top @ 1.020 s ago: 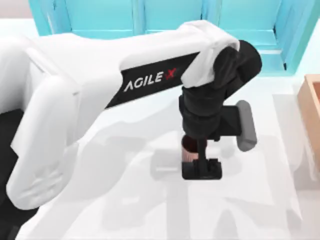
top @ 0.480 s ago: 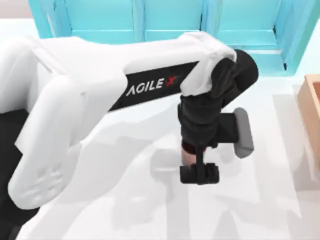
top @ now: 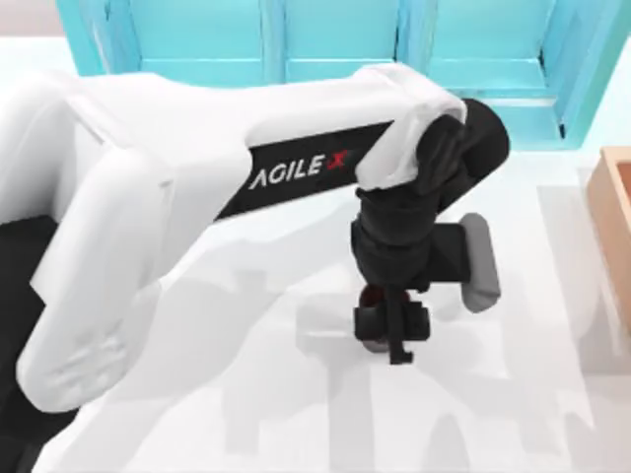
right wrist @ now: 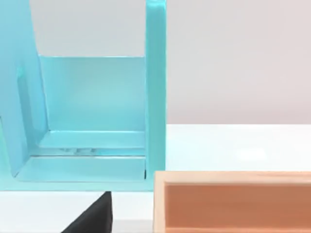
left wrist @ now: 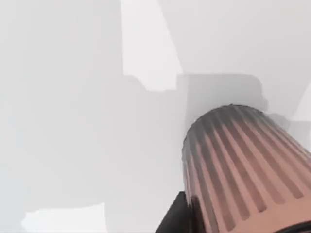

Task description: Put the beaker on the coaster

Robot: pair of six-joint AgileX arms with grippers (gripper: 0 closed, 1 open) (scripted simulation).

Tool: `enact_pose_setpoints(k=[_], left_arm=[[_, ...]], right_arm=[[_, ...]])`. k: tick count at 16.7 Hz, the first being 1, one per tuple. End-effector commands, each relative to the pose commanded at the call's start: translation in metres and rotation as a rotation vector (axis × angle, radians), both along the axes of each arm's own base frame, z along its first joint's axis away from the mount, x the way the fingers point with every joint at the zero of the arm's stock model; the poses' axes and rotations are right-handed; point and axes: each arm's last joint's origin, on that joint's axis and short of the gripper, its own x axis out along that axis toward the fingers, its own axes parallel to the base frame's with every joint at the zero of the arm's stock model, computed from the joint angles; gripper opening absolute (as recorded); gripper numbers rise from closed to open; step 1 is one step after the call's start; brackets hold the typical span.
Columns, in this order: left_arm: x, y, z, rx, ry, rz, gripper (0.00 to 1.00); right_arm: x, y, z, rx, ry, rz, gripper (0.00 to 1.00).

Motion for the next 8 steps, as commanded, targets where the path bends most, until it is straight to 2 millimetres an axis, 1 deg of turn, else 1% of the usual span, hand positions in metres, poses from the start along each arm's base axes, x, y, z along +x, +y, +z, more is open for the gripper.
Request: enact_pose_setpoints(k=[2, 3, 8], left_arm=[[0.0000, 0.0000, 0.0000, 0.000, 0.000, 0.000, 0.02], [0.0000, 0.0000, 0.0000, 0.000, 0.000, 0.000, 0.00], [0.0000, 0.0000, 0.0000, 0.000, 0.000, 0.000, 0.00]], right_arm=[[0.0000, 0.0000, 0.0000, 0.000, 0.000, 0.000, 1.00], [0.0000, 0.0000, 0.0000, 0.000, 0.000, 0.000, 1.00], [0.0000, 0.0000, 0.0000, 0.000, 0.000, 0.000, 1.00]])
